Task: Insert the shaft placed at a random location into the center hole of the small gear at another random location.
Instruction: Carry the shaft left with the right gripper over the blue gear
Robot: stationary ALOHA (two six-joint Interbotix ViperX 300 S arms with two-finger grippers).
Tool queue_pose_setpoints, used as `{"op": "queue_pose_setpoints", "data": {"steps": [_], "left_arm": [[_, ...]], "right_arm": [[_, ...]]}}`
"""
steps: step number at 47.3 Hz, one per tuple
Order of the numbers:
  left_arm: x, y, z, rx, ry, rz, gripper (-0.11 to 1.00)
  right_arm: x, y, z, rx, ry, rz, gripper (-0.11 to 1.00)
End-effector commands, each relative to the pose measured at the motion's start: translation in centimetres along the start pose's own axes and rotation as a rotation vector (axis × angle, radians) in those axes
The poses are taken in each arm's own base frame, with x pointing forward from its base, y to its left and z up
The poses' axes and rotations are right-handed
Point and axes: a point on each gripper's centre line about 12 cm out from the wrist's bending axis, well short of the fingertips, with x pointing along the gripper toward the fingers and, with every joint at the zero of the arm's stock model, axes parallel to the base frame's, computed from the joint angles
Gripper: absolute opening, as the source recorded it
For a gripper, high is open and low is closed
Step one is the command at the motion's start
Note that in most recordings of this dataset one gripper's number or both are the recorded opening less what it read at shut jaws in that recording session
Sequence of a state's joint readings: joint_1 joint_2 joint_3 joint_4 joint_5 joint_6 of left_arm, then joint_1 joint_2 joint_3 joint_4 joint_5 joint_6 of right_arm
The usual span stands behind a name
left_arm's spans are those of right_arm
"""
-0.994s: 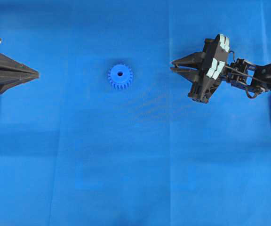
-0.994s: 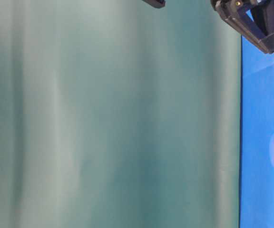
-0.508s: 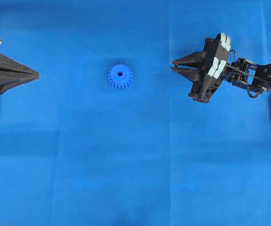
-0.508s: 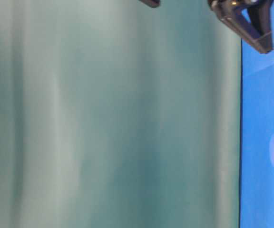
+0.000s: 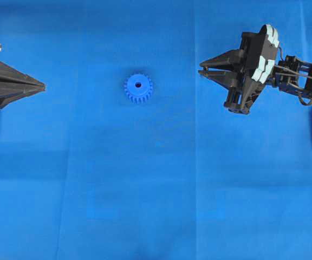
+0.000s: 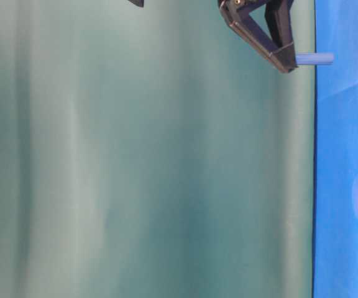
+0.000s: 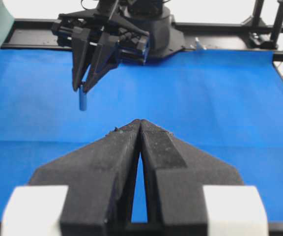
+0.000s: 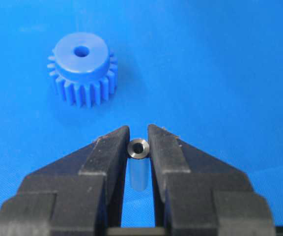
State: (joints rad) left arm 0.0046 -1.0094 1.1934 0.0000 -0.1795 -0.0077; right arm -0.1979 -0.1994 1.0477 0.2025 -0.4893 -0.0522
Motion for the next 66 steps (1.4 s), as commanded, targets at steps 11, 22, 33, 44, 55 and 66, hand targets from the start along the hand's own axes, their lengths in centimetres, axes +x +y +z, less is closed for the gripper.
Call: {"op": "queue_pose_setpoints", "data": {"steps": [11,22,33,44,55,66], "left_arm": [[0.1,0.0,0.4,0.001,-0.011,0.001,0.0],[0.1,0.0,0.3,0.001,-0.009,0.001,0.0],[0.1,0.0,0.3,0.001,-0.008,0.001,0.0],[0.1,0.0,0.2,0.001,-0.006,0.001,0.0],[0.1,0.0,0.3,0.001,-0.009,0.001,0.0],[0.1,0.0,0.3,0.001,-0.009,0.001,0.0]], "right_arm": [[1.6,0.5,2.0,0.003,-0.042,0.007,0.03],[4.8,1.5,3.6,0.0,-0.045,0.025,0.03],[8.3,3.5,5.1,-0.022,-0.029,0.066,0.03],[11.0,4.7,5.9,-0.03,-0.032,0.084,0.03],[11.9,4.9,6.5,-0.027,-0.046,0.085,0.03],[11.9,4.9,6.5,-0.027,-0.049,0.085,0.03]]}}
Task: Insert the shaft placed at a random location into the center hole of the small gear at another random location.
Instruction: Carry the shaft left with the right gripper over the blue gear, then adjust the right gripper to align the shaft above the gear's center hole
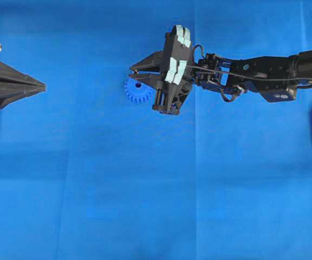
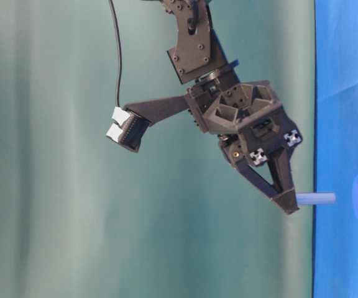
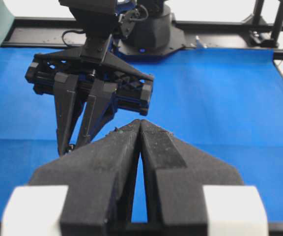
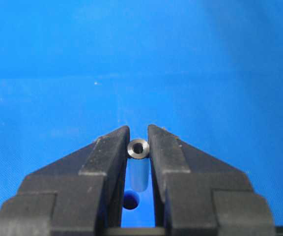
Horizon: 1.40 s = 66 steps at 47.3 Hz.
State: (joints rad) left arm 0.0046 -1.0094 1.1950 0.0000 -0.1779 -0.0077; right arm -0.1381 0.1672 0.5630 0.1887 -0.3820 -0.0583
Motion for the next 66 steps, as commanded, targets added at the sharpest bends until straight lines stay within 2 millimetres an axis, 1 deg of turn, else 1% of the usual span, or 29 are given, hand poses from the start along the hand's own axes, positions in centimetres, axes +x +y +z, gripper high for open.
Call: {"op": "queue_pose_setpoints", "data": {"steps": [1,13,28,33,46,50,58,66], "left_arm": [[0.1,0.0,0.4,0.001,-0.012,0.001,0.0],[0.1,0.0,0.4,0.001,-0.011,0.002,0.0],[0.1,0.0,0.3,0.001,-0.011,0.001,0.0],[0.1,0.0,0.3,0.001,-0.011,0.001,0.0],[0.1,0.0,0.3,0.001,-0.011,0.001,0.0],[0.1,0.0,0.3,0.001,-0.011,0.001,0.0],[0.1,0.0,0.3,0.001,-0.011,0.002,0.0],[0.1,0.0,0.3,0.0,-0.009,0.001,0.0]], "right_arm": [[-0.1,0.1,1.5,0.0,-0.043,0.003,0.03],[0.4,0.0,0.9,0.006,-0.034,-0.001,0.03],[1.3,-0.1,-0.8,0.019,-0.004,-0.009,0.03],[1.3,-0.2,-1.0,0.021,0.003,-0.011,0.03],[1.3,-0.1,-0.7,0.021,-0.009,-0.011,0.03],[1.0,-0.1,-0.2,0.022,-0.021,-0.009,0.03],[-0.1,0.1,2.0,0.008,-0.075,-0.001,0.03],[-0.6,0.2,2.6,0.008,-0.09,0.003,0.03]]}}
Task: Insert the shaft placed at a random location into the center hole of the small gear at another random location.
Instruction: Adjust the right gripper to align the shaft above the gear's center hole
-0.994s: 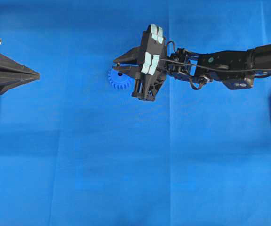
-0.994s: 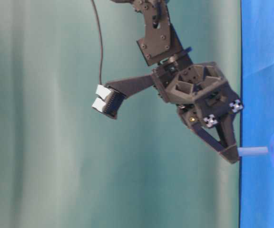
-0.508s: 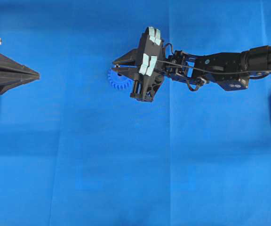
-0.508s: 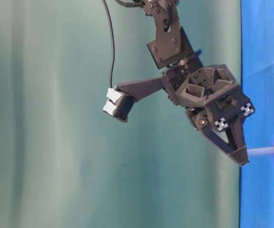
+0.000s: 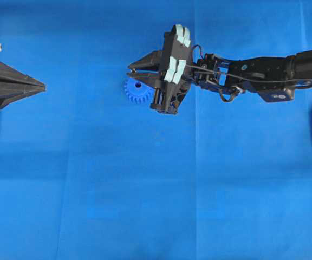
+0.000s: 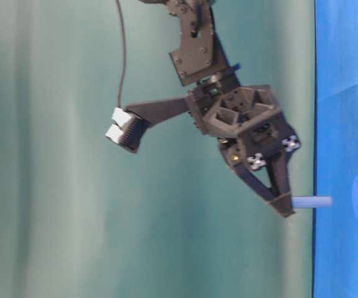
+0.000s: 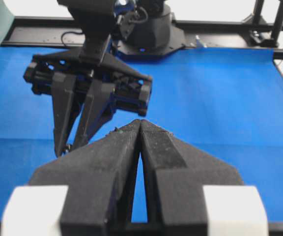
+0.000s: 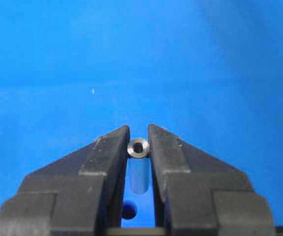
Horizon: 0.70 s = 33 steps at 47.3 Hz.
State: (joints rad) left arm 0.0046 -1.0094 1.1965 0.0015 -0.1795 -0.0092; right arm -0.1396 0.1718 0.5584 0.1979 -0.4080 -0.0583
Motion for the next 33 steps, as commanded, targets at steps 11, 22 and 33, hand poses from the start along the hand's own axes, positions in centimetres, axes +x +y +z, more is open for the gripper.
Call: {"op": "queue_pose_setpoints", "data": {"steps": [11,22,33], "left_arm": [[0.1,0.0,0.4,0.002,-0.011,0.001,0.0],[0.1,0.0,0.3,0.002,-0.009,0.001,0.0],[0.1,0.0,0.3,0.002,-0.008,0.001,0.0]], "right_arm": [[-0.6,0.7,2.1,-0.001,-0.06,0.018,0.03],[0.0,1.0,0.7,0.004,-0.027,0.019,0.03],[0.9,0.6,-1.2,0.003,0.002,0.007,0.03]]}}
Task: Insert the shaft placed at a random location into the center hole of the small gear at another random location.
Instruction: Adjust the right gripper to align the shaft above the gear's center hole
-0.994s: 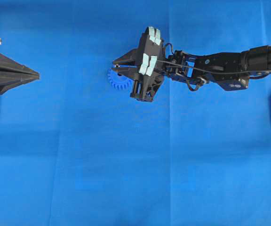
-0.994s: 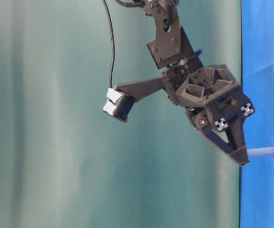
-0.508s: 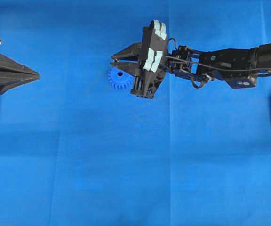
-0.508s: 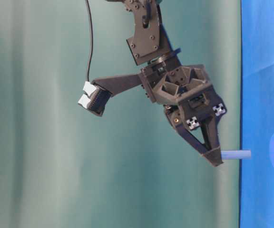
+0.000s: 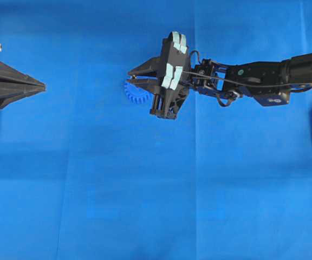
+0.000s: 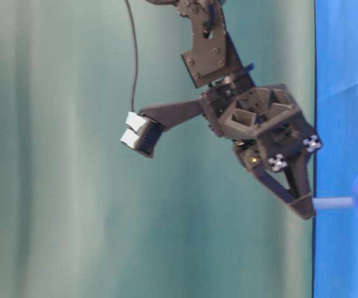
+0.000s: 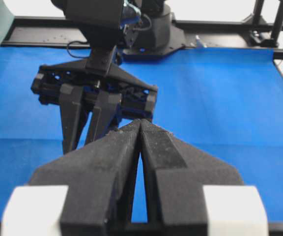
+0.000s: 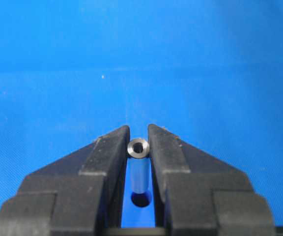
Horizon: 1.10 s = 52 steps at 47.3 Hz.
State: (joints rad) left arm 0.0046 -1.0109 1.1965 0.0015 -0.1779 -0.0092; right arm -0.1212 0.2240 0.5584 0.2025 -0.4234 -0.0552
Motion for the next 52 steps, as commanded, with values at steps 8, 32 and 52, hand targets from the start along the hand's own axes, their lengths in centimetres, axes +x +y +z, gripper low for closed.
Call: {"op": "queue_pose_setpoints", "data": {"steps": [8,32,52], "left_arm": [[0.1,0.0,0.3,0.0,-0.008,0.001,0.0],[0.1,0.0,0.3,-0.006,-0.009,0.001,0.0],[0.1,0.0,0.3,-0.006,-0.009,0.001,0.0]], "right_arm": [[0.6,-0.2,-0.4,0.007,-0.014,-0.01,0.03],[-0.5,-0.1,1.7,0.004,-0.075,-0.005,0.03],[-1.8,0.1,3.5,-0.013,-0.147,0.007,0.03]]}}
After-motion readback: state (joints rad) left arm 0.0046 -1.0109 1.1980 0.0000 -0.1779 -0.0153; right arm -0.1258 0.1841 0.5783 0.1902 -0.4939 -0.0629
